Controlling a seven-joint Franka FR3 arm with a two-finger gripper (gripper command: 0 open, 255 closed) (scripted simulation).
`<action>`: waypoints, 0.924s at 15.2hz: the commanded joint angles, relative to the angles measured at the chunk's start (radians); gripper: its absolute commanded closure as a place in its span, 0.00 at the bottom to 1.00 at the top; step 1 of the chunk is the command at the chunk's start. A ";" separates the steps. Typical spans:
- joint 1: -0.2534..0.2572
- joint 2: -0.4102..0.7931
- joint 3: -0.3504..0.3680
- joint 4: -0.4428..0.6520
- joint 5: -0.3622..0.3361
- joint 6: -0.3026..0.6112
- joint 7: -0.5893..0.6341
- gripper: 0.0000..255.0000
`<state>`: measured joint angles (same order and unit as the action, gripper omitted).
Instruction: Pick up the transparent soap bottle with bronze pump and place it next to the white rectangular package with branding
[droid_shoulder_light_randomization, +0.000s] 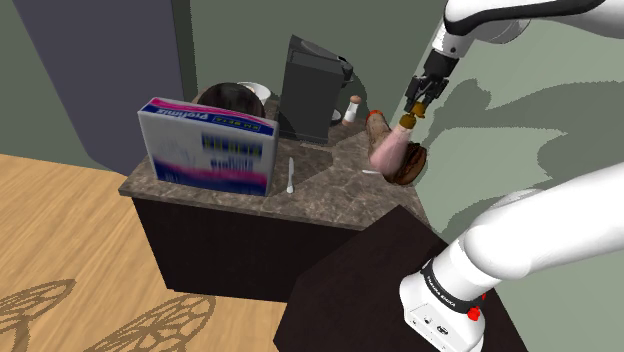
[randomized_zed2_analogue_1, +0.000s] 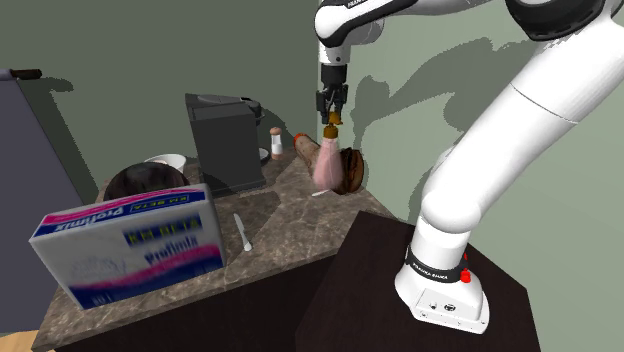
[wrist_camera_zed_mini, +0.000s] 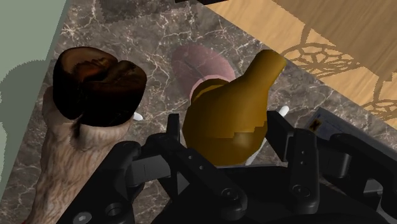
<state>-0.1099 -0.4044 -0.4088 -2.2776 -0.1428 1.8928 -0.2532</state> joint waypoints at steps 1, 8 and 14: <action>0.001 -0.004 0.004 0.023 0.001 -0.027 0.001 1.00; 0.005 -0.010 0.015 0.112 0.007 -0.121 0.002 1.00; 0.009 -0.006 0.022 0.195 0.013 -0.201 0.001 1.00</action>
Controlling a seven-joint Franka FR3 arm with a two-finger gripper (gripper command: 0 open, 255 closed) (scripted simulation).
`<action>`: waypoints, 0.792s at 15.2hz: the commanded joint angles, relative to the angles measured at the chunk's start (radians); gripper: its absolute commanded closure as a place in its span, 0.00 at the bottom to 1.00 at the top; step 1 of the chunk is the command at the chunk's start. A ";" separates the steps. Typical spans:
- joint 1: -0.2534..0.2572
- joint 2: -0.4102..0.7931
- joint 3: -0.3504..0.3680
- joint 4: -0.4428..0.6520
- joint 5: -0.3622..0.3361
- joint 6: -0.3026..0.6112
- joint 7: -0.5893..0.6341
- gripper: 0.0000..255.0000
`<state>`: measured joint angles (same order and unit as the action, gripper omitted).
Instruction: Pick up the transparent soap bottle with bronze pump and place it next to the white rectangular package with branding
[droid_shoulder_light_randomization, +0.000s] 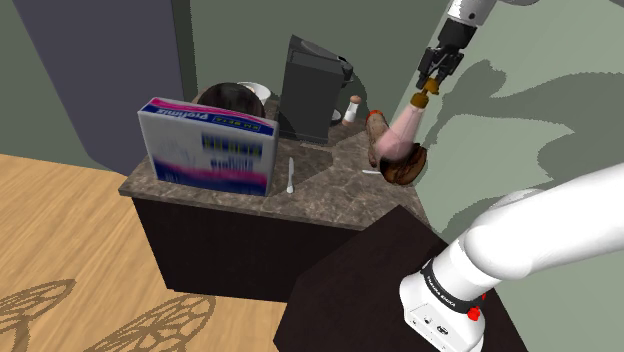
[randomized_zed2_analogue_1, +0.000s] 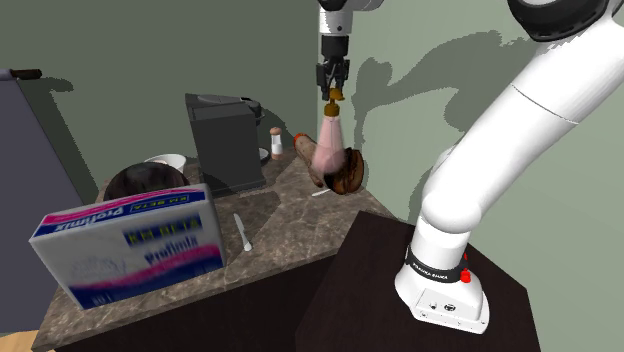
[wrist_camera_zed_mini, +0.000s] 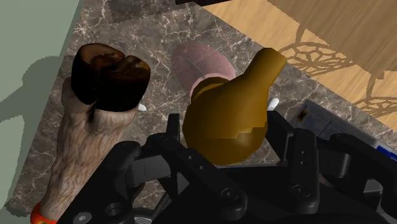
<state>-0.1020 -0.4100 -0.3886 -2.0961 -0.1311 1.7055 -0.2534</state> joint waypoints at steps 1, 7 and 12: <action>0.002 0.001 0.003 0.028 0.002 -0.027 0.001 1.00; 0.006 0.014 0.008 0.120 0.009 -0.107 -0.003 1.00; 0.010 0.032 0.010 0.204 0.016 -0.173 -0.007 1.00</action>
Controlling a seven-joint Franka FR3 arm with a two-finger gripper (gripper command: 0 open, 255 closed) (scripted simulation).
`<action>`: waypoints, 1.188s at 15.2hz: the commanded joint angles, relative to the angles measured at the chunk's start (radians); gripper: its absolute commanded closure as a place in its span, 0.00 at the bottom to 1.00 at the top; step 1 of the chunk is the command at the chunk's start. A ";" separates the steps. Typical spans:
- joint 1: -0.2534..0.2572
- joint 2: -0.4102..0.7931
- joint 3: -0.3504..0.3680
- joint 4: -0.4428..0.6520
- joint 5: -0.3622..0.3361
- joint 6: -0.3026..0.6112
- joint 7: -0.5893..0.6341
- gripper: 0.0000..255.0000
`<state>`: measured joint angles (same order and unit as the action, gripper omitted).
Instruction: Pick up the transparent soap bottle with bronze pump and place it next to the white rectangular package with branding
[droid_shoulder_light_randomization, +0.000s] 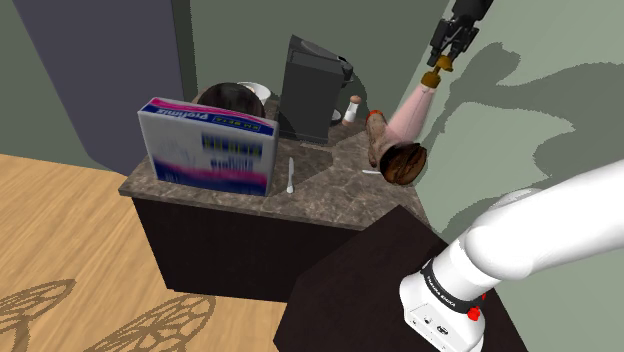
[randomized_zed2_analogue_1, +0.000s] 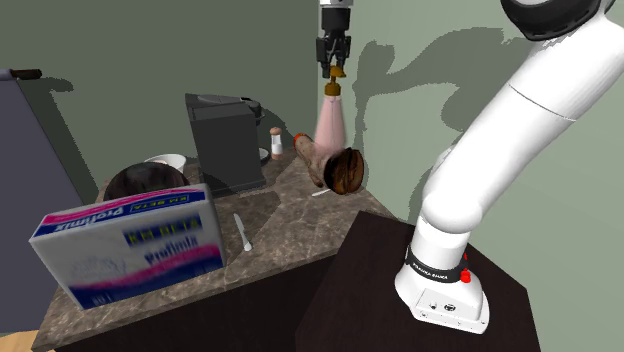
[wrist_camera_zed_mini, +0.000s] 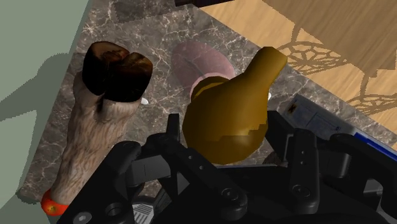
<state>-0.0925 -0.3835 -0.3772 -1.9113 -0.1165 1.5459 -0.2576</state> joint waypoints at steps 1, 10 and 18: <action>0.001 0.009 -0.001 0.036 0.003 -0.027 -0.004 1.00; 0.029 0.045 0.048 0.135 0.031 -0.096 0.062 1.00; 0.097 0.113 0.166 0.185 0.083 -0.085 0.244 1.00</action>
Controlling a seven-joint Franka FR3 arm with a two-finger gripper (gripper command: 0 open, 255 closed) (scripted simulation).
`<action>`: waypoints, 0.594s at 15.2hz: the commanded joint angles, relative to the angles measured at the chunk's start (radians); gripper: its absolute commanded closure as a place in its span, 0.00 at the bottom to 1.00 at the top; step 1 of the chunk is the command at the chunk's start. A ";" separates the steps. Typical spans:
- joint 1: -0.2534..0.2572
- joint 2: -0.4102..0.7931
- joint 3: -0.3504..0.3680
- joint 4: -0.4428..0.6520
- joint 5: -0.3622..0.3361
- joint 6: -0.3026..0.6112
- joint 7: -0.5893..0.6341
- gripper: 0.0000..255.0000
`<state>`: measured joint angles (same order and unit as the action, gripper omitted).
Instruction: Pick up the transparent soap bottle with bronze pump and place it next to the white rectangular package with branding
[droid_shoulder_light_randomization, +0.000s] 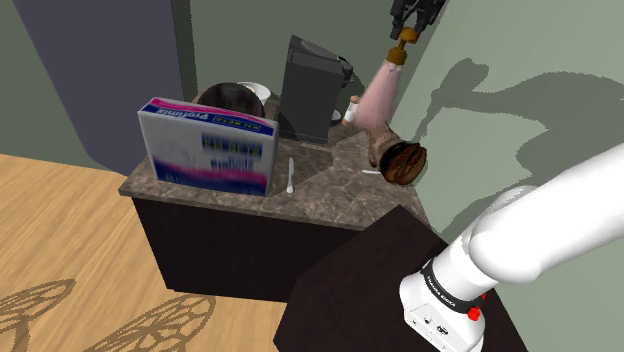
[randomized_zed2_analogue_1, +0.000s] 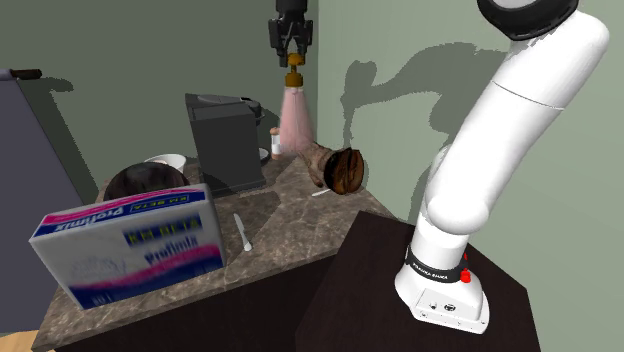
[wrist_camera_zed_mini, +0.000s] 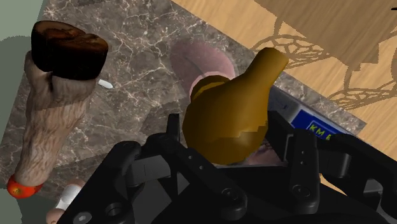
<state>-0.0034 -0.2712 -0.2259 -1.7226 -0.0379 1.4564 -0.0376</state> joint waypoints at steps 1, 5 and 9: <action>0.017 0.014 0.028 0.008 0.011 0.006 0.046 1.00; 0.051 0.076 0.079 0.067 0.032 0.007 0.130 1.00; 0.086 0.152 0.126 0.148 0.049 0.003 0.212 1.00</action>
<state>0.0723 -0.1374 -0.1140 -1.5951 0.0068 1.4606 0.1485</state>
